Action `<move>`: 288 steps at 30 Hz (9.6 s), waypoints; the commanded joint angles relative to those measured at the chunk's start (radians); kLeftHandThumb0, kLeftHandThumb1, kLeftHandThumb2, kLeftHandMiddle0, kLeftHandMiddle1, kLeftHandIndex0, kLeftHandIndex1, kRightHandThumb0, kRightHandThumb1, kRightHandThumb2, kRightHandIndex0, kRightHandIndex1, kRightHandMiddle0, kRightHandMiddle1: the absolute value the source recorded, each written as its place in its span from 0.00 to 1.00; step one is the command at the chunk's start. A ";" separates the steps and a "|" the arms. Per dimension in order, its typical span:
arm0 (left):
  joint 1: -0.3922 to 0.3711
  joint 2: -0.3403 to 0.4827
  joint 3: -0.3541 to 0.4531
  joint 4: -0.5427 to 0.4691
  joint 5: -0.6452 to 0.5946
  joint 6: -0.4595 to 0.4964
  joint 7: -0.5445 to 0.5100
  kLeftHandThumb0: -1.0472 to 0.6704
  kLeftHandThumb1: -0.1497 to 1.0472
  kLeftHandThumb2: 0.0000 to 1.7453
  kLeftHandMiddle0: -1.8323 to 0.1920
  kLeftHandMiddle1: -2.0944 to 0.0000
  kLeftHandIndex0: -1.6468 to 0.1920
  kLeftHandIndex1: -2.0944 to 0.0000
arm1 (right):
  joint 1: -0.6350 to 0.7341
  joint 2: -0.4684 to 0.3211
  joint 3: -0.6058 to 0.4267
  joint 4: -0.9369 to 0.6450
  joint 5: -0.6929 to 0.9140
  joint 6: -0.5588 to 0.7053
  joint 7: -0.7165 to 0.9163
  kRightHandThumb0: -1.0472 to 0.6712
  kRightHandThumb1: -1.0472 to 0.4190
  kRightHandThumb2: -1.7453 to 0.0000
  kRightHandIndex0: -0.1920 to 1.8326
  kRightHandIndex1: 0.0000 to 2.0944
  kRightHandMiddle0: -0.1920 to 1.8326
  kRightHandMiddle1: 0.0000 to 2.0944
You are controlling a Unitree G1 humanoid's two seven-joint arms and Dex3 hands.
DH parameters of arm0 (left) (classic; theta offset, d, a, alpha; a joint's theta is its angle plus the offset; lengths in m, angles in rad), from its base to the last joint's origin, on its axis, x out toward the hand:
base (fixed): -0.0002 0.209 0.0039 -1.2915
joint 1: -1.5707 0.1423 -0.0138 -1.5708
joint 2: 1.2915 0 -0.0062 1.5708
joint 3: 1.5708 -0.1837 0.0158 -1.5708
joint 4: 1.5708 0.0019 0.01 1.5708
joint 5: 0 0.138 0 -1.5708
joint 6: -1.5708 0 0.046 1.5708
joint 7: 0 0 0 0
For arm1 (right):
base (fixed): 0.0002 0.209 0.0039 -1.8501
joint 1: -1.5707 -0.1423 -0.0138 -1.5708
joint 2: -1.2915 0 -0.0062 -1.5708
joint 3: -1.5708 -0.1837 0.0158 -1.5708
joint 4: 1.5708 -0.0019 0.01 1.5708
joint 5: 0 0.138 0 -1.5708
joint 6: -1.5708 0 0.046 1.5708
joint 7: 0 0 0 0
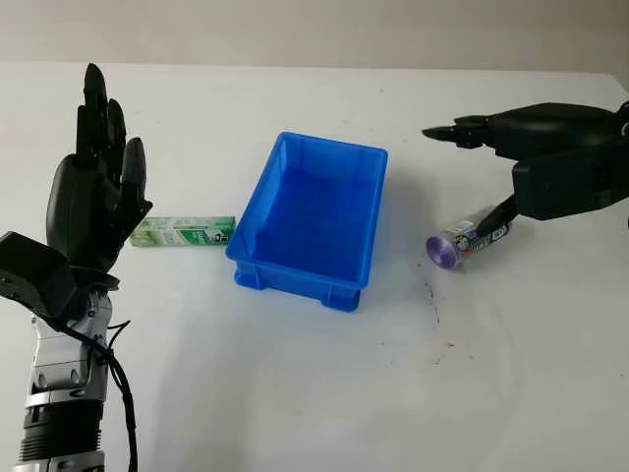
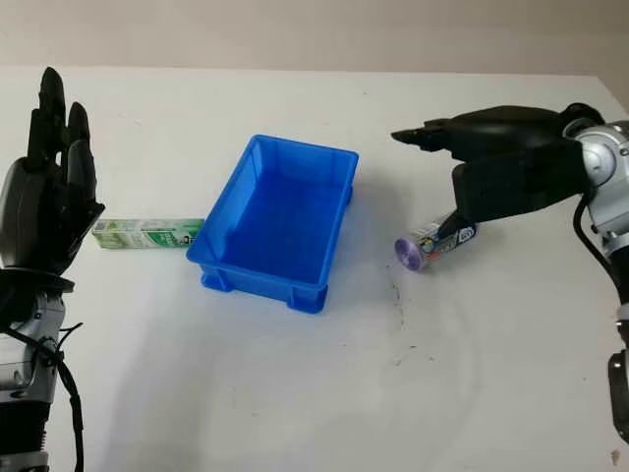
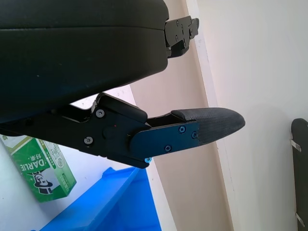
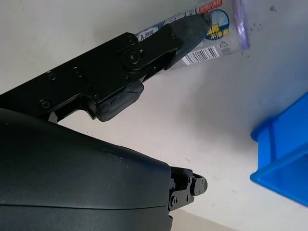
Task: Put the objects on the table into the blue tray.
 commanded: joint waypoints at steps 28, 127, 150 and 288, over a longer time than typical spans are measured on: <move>-0.005 0.019 0.007 0.000 0.003 -0.007 -0.019 0.17 1.00 0.34 1.00 1.00 1.00 1.00 | 0.236 -0.007 -0.006 0.016 0.012 -0.046 -0.130 0.33 0.13 0.97 0.21 0.05 0.21 0.05; 0.006 0.003 -0.003 -0.018 0.003 -0.002 -0.002 0.17 1.00 0.34 1.00 1.00 1.00 1.00 | -0.239 0.432 0.102 0.276 0.032 -0.146 -0.294 0.09 0.00 0.72 0.05 0.00 0.04 0.03; 0.019 0.011 0.002 -0.025 -0.001 0.003 -0.015 0.17 1.00 0.35 1.00 1.00 1.00 1.00 | 0.191 0.595 -0.313 -0.236 0.673 0.404 -0.316 0.10 0.00 0.58 0.00 0.00 0.00 0.00; -0.143 0.547 -0.411 0.201 1.055 0.063 0.166 0.45 1.00 0.19 0.51 0.00 0.77 0.00 | 0.426 0.669 -0.447 -0.491 0.740 0.554 -0.475 0.15 0.00 0.56 0.00 0.00 0.00 0.00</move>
